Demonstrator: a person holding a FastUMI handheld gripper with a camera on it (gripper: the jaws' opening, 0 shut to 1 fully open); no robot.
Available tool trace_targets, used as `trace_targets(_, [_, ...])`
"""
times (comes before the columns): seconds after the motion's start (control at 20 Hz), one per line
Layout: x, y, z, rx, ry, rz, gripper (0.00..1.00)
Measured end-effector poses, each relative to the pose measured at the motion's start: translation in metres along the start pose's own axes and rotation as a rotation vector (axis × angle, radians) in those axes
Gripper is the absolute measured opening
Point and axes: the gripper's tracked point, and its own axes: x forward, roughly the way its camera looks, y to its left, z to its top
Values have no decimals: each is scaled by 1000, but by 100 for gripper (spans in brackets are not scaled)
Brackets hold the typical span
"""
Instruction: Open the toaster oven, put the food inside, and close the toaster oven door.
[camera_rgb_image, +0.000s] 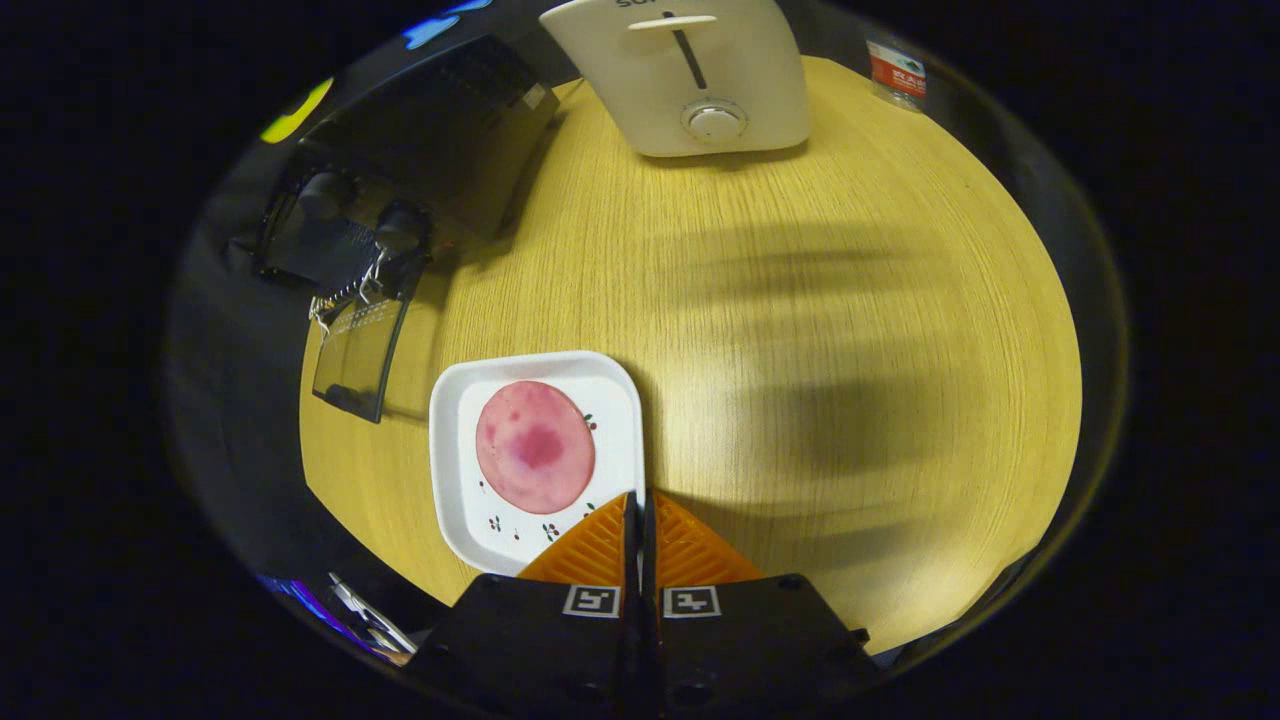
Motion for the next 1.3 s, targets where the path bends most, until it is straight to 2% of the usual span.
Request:
trace_targets(0.3, [-8, 4, -7, 142, -56, 64, 2])
trace_targets(0.7, [-48, 21, -21, 333, -179, 178, 2])
trace_targets(1.3, [-106, 77, -59, 496, -324, 302, 2])
